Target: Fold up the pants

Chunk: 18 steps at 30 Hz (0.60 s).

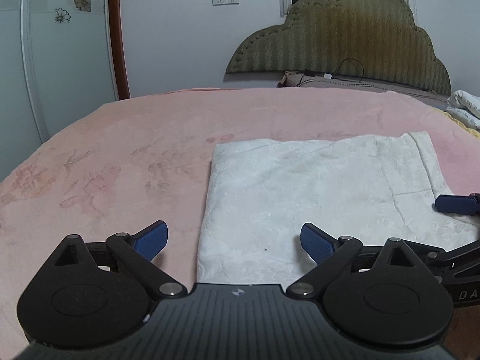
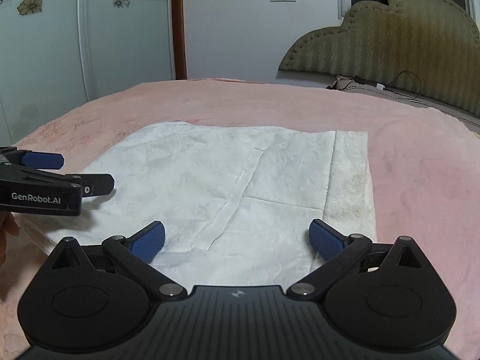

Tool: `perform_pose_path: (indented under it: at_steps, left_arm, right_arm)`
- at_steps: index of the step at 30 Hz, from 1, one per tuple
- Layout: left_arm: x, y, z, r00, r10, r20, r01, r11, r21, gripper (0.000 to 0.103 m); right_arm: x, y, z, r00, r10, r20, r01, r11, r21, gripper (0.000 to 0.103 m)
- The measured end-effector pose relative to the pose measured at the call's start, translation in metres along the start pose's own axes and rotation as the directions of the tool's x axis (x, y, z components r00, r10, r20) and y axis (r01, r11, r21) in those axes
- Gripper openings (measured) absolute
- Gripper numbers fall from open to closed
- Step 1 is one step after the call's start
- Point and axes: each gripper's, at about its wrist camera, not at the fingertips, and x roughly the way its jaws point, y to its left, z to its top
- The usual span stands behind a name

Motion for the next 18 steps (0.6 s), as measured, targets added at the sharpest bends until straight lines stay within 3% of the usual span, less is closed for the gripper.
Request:
perform_pose_path:
  at_steps: [7, 18]
  left_arm:
    - [0.002, -0.006, -0.007, 0.999, 0.030, 0.018, -0.031, 0.999, 0.041, 0.103]
    - [0.007, 0.001, -0.012, 1.000, 0.005, 0.009, -0.005, 1.000, 0.001, 0.103]
  right_arm:
    - [0.004, 0.004, 0.000, 1.000, -0.012, 0.019, 0.012, 1.000, -0.009, 0.103]
    - [0.007, 0.006, 0.001, 1.000, -0.019, 0.017, 0.020, 1.000, -0.016, 0.103]
